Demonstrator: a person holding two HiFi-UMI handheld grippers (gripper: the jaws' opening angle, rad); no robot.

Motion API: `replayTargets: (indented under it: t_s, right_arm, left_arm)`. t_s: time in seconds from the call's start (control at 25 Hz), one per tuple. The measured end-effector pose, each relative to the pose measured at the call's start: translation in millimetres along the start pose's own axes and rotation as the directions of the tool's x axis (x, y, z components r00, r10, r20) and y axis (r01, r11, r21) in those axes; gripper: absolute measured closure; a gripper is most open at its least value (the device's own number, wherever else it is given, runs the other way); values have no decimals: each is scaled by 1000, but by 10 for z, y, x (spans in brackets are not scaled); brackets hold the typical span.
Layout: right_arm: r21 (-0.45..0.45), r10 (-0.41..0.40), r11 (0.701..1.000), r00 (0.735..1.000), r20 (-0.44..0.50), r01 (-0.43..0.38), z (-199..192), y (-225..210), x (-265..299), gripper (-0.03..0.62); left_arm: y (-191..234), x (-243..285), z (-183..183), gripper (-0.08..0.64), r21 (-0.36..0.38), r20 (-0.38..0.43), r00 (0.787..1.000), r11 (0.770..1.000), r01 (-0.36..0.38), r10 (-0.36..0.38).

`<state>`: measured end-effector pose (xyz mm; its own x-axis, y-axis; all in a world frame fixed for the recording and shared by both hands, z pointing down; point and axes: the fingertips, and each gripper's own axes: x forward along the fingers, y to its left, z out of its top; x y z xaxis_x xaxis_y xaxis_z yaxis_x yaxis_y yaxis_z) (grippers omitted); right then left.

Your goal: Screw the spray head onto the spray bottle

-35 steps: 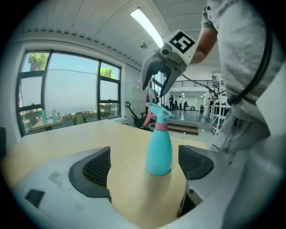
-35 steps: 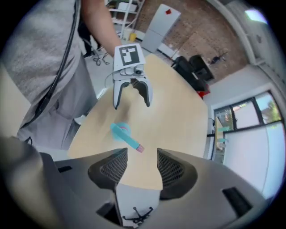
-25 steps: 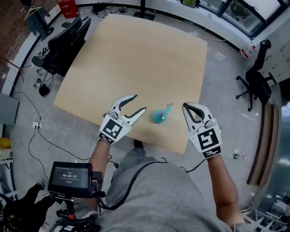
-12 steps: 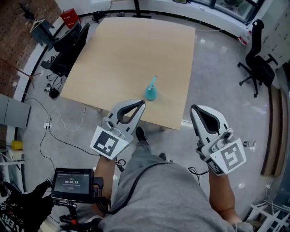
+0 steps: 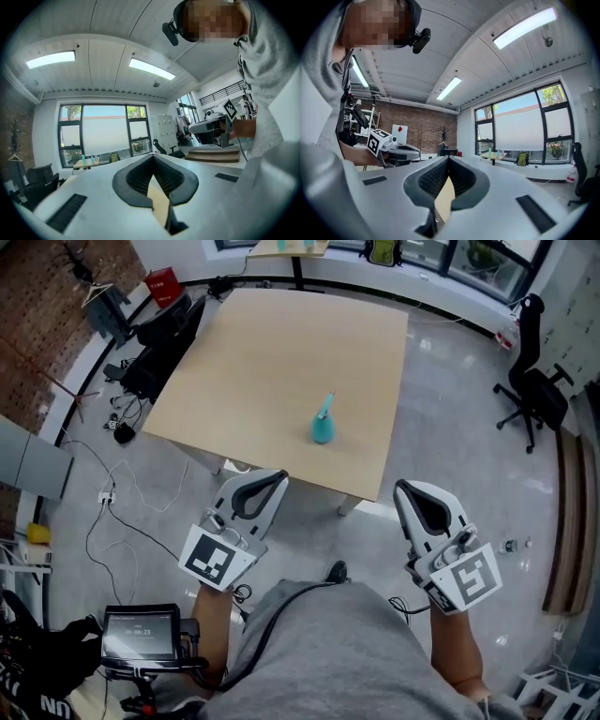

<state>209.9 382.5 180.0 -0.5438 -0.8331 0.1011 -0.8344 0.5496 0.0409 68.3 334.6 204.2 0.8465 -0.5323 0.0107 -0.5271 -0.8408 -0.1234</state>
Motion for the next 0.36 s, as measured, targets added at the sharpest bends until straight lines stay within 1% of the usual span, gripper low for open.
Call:
replayTargets:
  t_s: [0.16, 0.24, 0.36]
  right_arm:
    - [11, -13, 1000, 1000, -12, 13, -145, 164, -266, 588]
    - [18, -18, 1000, 1000, -22, 19, -95, 187, -346, 588]
    - [32, -21, 999, 999, -45, 22, 62, 228, -385, 588]
  left_arm:
    - [-284, -285, 10, 555, 20, -8, 1000, 1000, -2, 2]
    - [-352, -389, 111, 555, 17, -18, 1000, 1000, -5, 5]
    - [-360, -546, 286, 555, -9, -37, 999, 1000, -13, 13]
